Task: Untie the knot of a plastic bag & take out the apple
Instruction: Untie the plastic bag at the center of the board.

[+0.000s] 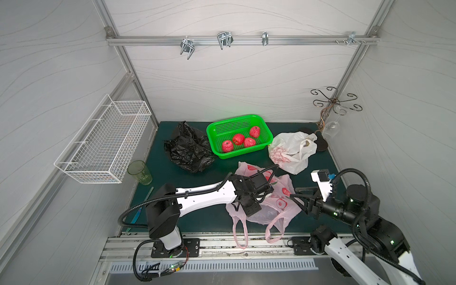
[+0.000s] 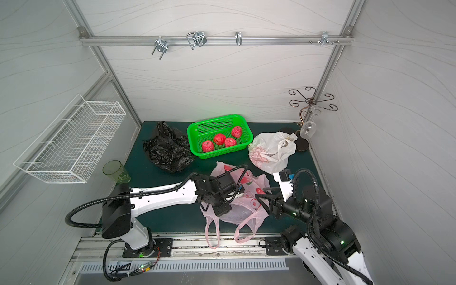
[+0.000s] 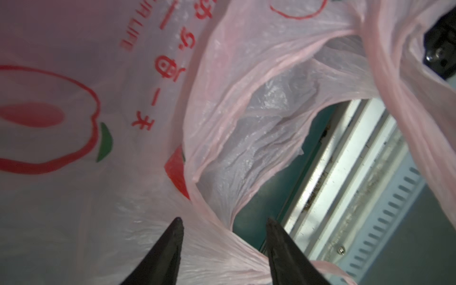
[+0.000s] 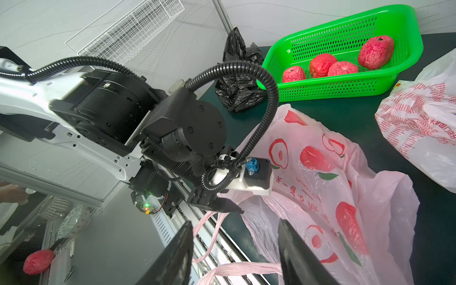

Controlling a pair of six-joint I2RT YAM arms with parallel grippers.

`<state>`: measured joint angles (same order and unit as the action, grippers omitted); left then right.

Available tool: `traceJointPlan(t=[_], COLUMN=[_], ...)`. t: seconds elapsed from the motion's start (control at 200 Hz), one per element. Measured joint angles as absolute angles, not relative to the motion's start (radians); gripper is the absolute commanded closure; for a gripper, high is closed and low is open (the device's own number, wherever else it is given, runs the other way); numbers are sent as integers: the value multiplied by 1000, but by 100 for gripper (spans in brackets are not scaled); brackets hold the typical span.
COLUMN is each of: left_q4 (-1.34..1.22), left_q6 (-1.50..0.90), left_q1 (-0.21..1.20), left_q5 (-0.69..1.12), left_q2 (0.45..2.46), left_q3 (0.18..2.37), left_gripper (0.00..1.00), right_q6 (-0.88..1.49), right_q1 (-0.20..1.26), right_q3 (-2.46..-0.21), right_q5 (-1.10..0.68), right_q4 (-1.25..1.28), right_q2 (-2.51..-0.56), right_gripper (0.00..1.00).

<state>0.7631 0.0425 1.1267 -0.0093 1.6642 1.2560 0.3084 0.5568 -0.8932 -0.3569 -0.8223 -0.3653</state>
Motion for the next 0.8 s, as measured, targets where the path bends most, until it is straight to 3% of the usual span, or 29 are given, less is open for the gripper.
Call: traceJointPlan(t=[0.205, 0.535, 0.58, 0.67, 0.8], left_q4=[689, 662, 656, 645, 652], left_q6=[39, 51, 47, 25, 15], left_q1=[1127, 1127, 1127, 1127, 1126], left_q5=[-98, -72, -73, -96, -154], left_q2=[1704, 1777, 1782, 1789, 1789], left_q3=[1256, 1256, 1257, 1257, 1276], left_gripper=[46, 49, 56, 99, 100], right_q6=[308, 308, 308, 309, 309], right_q1=[557, 557, 557, 557, 557], right_q3=[-893, -893, -893, -893, -893], right_q5=[-356, -353, -353, -353, -352], right_q4=[-827, -831, -831, -831, -831], right_q2=[-361, -361, -361, -361, -361], right_gripper=[44, 45, 45, 46, 47])
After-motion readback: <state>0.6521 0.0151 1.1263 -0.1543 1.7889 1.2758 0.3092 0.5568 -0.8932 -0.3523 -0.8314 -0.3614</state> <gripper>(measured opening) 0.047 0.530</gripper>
